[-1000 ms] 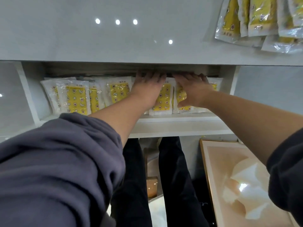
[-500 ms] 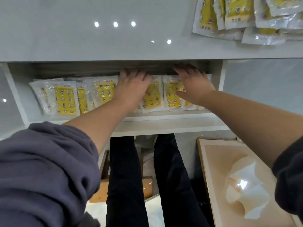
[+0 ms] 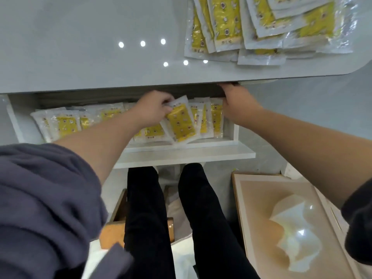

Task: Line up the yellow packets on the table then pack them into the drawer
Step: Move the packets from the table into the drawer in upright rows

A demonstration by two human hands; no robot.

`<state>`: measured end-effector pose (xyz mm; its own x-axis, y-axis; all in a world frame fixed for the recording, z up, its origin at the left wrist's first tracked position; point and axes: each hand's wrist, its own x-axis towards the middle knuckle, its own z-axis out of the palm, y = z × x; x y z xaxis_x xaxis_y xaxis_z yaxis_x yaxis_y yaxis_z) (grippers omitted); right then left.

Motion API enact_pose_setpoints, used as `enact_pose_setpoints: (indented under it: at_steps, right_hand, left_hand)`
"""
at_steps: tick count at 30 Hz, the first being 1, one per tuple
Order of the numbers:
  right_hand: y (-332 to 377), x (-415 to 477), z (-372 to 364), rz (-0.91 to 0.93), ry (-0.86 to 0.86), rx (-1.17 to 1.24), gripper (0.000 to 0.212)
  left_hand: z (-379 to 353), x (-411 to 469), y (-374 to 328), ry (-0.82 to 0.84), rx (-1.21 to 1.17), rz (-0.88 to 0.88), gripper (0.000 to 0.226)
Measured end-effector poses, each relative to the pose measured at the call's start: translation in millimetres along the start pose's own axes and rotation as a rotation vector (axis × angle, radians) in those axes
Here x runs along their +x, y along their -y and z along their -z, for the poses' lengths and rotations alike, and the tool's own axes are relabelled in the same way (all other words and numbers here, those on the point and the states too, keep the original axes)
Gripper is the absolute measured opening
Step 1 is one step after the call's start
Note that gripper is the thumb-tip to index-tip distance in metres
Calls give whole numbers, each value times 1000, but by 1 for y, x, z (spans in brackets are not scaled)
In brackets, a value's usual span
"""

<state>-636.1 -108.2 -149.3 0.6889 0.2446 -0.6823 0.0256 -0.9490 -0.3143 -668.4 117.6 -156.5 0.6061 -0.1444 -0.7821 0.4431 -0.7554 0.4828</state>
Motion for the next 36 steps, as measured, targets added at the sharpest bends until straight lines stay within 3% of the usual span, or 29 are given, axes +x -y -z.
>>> enact_pose_setpoints:
  at_steps: [7, 11, 15, 18, 25, 28, 33, 36]
  right_hand:
    - [-19, 14, -23, 104, -6, 13, 57]
    - [-17, 17, -38, 163, 49, -240, 55]
    - [-14, 28, -50, 217, 164, -496, 94]
    - [-13, 37, -58, 171, 169, -486, 101]
    - [-7, 34, -52, 99, 167, -423, 72]
    - [7, 16, -34, 49, 124, -335, 71]
    - [35, -34, 11, 30, 12, -88, 41]
    - [47, -52, 41, 23, -75, -20, 30]
  left_hand:
    - [-82, 53, -49, -47, -20, -91, 27]
    - [-80, 55, -37, -265, 310, -104, 36]
    - [-68, 51, 6, -160, 581, -116, 82]
    - [-71, 50, 21, -122, 722, -135, 95]
    - [-64, 40, 14, -115, 697, -115, 91]
    - [-51, 20, -1, -115, 663, -128, 87]
    - [-14, -32, -37, -102, 514, -223, 42]
    - [18, -53, -63, -112, 317, -169, 29]
